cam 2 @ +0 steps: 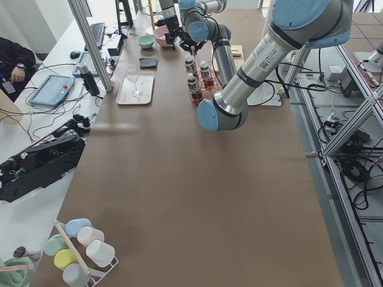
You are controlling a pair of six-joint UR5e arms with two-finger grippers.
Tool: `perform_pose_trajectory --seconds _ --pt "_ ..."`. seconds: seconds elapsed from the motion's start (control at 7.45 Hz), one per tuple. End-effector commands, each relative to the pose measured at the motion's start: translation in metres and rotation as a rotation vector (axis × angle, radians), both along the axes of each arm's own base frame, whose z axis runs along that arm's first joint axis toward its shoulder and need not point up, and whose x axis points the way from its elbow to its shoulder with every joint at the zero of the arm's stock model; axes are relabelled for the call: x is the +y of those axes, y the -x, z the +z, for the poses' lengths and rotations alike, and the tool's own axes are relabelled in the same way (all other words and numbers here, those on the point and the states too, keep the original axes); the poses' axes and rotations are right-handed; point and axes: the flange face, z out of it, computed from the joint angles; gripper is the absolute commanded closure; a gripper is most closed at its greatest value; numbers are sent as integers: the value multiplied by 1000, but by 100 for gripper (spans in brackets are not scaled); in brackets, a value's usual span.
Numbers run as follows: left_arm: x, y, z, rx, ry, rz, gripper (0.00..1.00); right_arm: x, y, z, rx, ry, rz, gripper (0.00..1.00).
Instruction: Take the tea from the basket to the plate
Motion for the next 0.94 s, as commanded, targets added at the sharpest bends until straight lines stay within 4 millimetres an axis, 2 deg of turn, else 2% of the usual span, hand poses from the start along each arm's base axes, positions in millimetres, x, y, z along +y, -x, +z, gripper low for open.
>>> perform_pose_trajectory --seconds 0.0,0.27,0.54,0.81 --pt "0 0 0 1 0 0 100 28 38 -16 -13 13 -64 6" --pt "1 1 -1 2 0 -1 100 36 54 -13 12 -2 -69 14" --pt "0 0 -2 3 -1 -1 100 41 59 -16 12 2 -76 21" --pt "1 1 -1 3 -1 -1 100 45 64 -14 14 2 -84 38"
